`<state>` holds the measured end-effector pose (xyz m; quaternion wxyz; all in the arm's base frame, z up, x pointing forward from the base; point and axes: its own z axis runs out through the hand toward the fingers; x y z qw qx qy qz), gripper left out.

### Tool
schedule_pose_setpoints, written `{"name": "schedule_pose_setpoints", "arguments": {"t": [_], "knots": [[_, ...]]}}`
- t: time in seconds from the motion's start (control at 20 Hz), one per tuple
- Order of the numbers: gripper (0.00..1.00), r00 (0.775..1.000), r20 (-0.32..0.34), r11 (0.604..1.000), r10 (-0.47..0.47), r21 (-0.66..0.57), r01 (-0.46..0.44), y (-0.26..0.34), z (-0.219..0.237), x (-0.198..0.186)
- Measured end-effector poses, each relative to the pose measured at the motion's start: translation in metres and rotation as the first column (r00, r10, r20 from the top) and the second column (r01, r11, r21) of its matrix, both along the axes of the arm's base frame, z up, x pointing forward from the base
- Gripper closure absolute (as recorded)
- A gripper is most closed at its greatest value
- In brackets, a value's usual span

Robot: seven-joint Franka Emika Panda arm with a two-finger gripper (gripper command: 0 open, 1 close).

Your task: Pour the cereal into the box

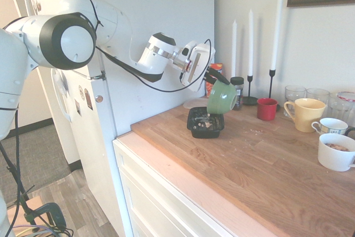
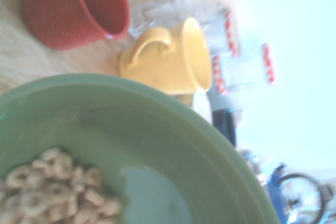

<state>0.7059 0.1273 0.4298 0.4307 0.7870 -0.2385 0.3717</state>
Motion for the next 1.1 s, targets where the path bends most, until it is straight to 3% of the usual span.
{"name": "schedule_pose_setpoints", "arguments": {"t": [0.6, 1.1], "knots": [[1.00, 0.999, 0.027, 0.985, 0.025, -0.169, -0.020, 0.019, 0.000, -0.004], [1.00, 0.995, 0.046, 0.958, 0.088, -0.278, -0.072, 0.024, -0.034, -0.006]]}}
